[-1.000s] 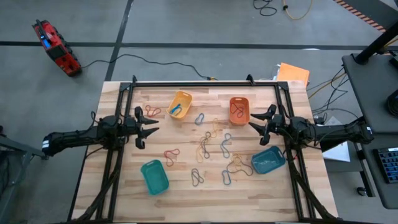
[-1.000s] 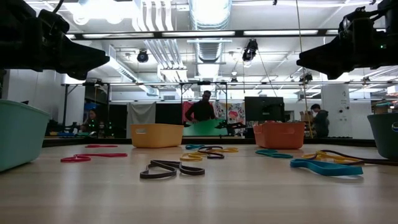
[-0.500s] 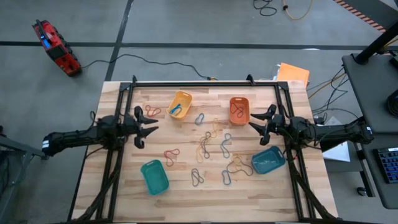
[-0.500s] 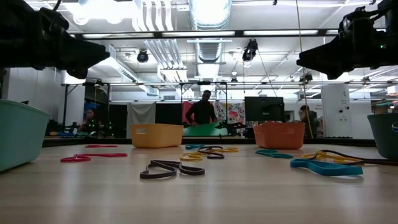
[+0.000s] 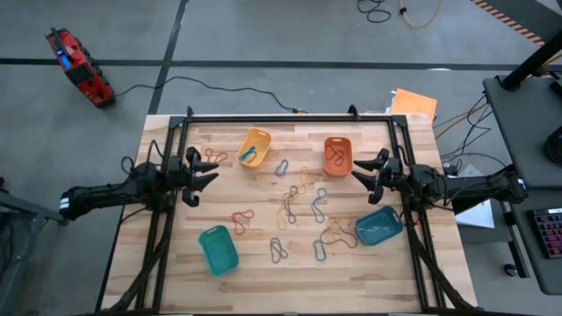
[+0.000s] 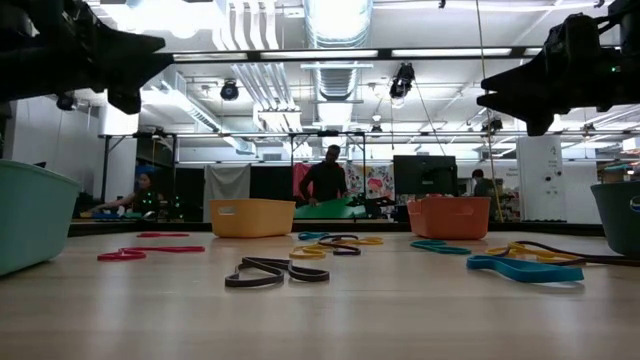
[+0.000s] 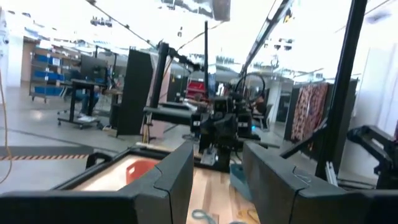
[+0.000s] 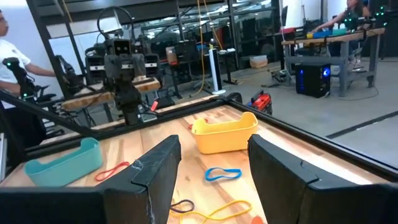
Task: Sort rubber bands into baskets
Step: Put the red rubber band into the orange bin
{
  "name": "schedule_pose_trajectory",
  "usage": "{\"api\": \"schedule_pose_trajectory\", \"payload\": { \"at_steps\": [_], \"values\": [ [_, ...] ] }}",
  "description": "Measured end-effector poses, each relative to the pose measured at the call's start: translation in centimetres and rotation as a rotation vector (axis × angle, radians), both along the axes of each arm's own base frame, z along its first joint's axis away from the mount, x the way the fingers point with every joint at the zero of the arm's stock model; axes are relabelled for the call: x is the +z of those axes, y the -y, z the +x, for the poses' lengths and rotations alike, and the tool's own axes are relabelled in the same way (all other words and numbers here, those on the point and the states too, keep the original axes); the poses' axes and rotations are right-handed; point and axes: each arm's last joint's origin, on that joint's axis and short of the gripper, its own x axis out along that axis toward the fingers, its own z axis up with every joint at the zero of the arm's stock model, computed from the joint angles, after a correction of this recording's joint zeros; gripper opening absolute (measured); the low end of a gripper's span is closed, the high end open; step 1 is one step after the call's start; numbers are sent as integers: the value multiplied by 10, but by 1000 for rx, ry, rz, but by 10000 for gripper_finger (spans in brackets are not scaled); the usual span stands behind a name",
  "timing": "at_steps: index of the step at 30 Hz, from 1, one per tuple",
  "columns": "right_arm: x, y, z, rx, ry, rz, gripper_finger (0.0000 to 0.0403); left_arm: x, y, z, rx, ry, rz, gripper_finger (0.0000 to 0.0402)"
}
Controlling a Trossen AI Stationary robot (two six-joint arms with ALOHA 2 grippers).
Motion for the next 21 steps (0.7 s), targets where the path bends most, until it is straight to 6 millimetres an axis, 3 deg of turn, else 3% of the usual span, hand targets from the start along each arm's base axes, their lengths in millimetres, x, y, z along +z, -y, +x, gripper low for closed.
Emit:
{"api": "schedule_pose_trajectory", "payload": {
  "at_steps": [8,13,21],
  "values": [
    [20,0,7,4,9,-19,183,4,0,1,-27,52,-83,125],
    [29,1,27,-1,-182,-69,183,3,-1,7,-44,38,-149,125],
    [54,5,48,-103,-411,-42,183,8,-4,24,-18,-140,-116,125]
  ]
}}
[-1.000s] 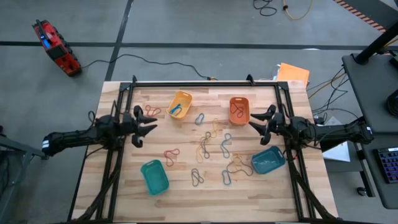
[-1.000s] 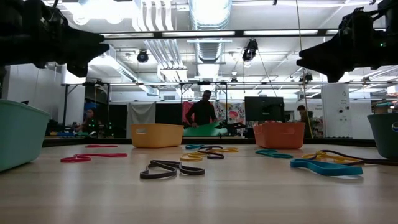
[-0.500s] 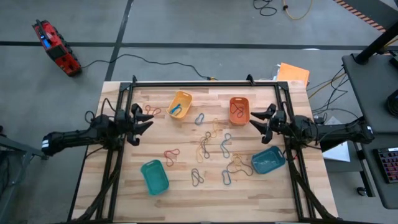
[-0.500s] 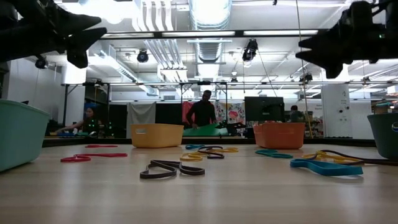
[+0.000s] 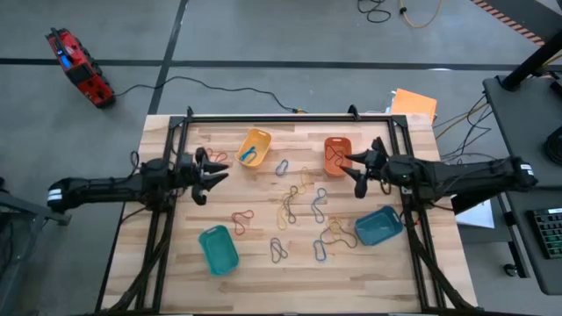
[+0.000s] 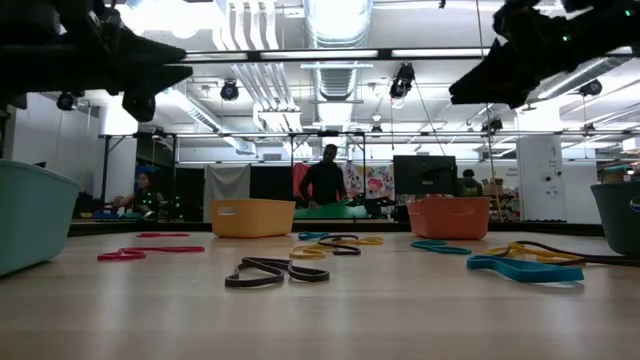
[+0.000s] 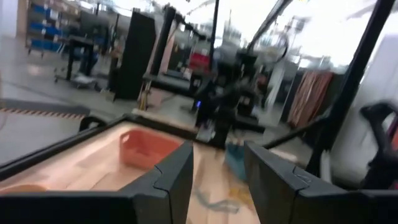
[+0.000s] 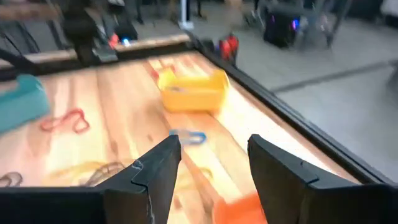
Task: Sort rubber bands into baskets
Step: Put the red rubber band into the orange bin
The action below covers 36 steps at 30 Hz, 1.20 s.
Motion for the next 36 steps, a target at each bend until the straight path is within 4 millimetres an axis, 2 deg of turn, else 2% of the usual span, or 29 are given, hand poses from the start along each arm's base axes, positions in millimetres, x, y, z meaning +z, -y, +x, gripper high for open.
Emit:
{"api": "schedule_pose_trajectory", "payload": {
  "at_steps": [2,6,9,16,21,30,36],
  "values": [
    [8,0,4,-6,-31,13,183,2,-1,4,4,-59,22,125],
    [12,0,9,-24,-105,64,183,2,-1,8,6,-156,53,125],
    [15,0,11,-39,-132,99,183,2,-1,10,-8,-154,45,125],
    [13,0,14,-50,-184,188,183,3,3,10,-165,-127,-34,125],
    [18,-1,28,2,-204,217,183,2,1,11,-84,-139,-72,125],
    [14,-1,54,-19,-397,225,182,-7,-2,21,-11,-404,-154,109],
    [12,-2,55,2,-512,270,183,-4,-4,26,17,-524,-191,100]
  ]
}}
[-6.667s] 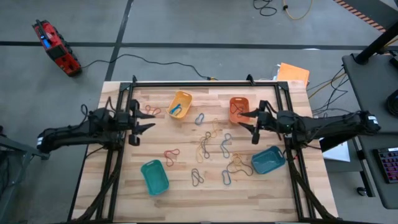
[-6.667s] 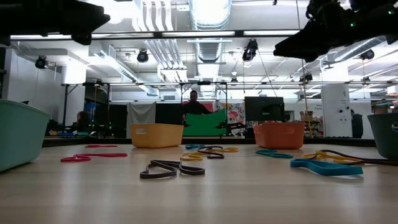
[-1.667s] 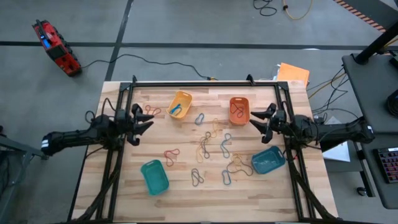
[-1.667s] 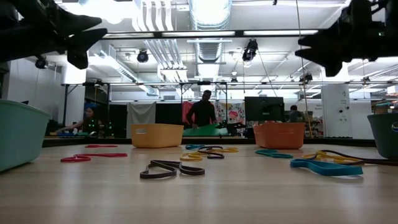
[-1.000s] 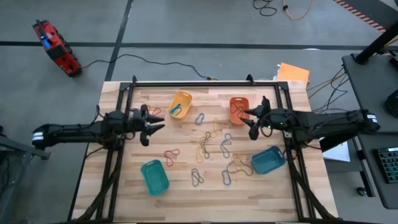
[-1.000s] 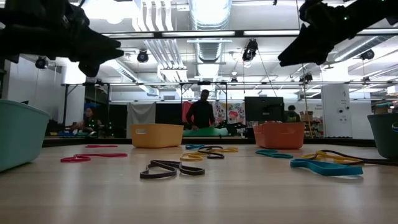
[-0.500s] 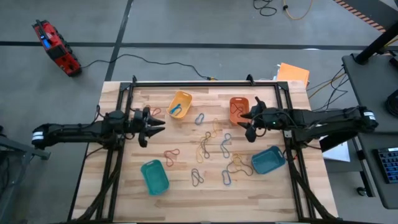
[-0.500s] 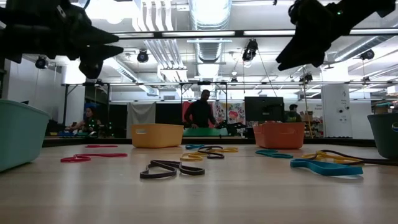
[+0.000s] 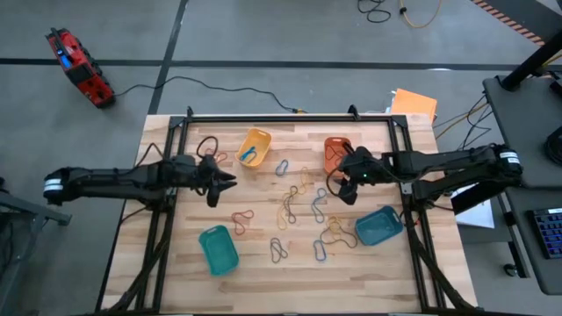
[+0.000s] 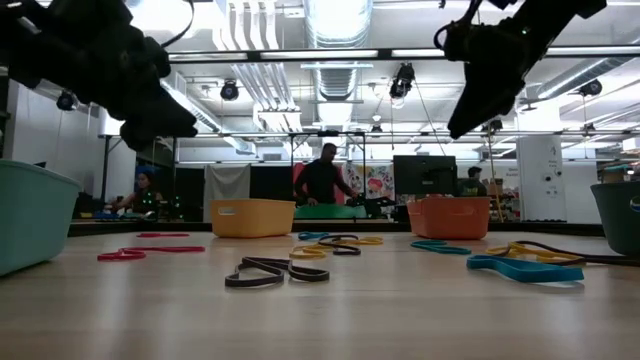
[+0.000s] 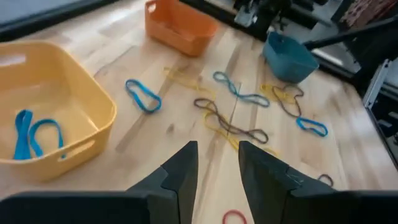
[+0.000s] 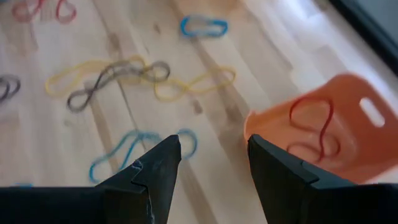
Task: Sort rubber bands into baskets
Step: Put the red rubber band into the orange bin
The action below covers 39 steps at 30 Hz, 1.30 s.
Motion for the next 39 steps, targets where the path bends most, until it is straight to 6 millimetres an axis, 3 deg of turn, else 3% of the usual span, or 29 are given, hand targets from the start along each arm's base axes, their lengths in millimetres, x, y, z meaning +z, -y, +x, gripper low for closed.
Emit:
{"api": "schedule_pose_trajectory", "payload": {
  "at_steps": [11,17,22,35,39],
  "values": [
    [5,-1,-9,2,-9,8,182,21,0,-4,31,-377,-90,100],
    [5,0,-4,29,7,-35,182,16,-2,-3,73,-490,-32,99],
    [3,0,-1,39,-1,-43,182,9,-6,1,156,-553,29,99],
    [2,0,3,72,14,-74,182,4,-7,11,84,-596,89,99],
    [3,1,3,67,13,-92,182,4,-11,10,140,-593,66,99]
  ]
}}
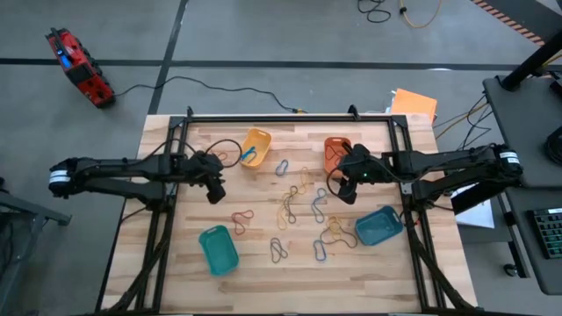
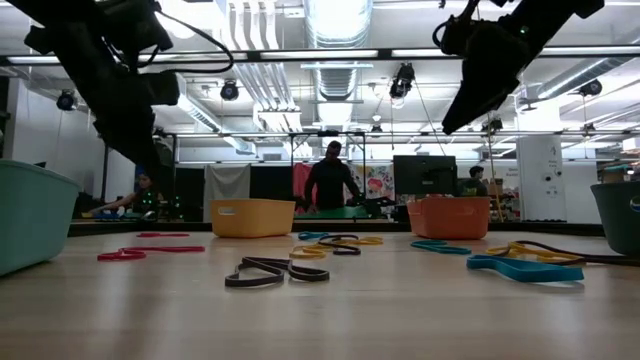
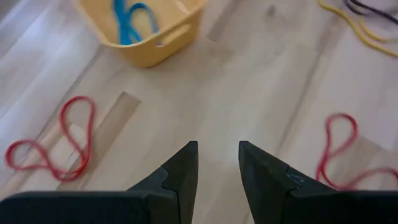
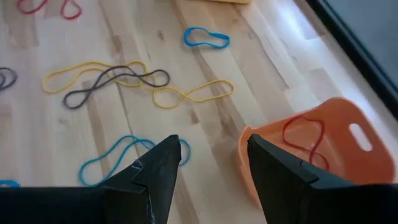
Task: Sort rubber bands into baskets
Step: Put the red rubber band into the orange bin
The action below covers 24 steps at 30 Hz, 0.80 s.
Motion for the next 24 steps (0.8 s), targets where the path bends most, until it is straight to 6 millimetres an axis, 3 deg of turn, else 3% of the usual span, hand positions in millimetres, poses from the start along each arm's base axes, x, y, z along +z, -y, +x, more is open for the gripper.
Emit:
{"api": "schedule_pose_trajectory", "payload": {
  "at_steps": [11,24],
  "values": [
    [1,2,0,-36,-7,-72,182,11,-25,6,162,16,1,99],
    [0,3,0,-39,-9,-81,182,-3,-61,4,6,-135,-25,99]
  ]
}}
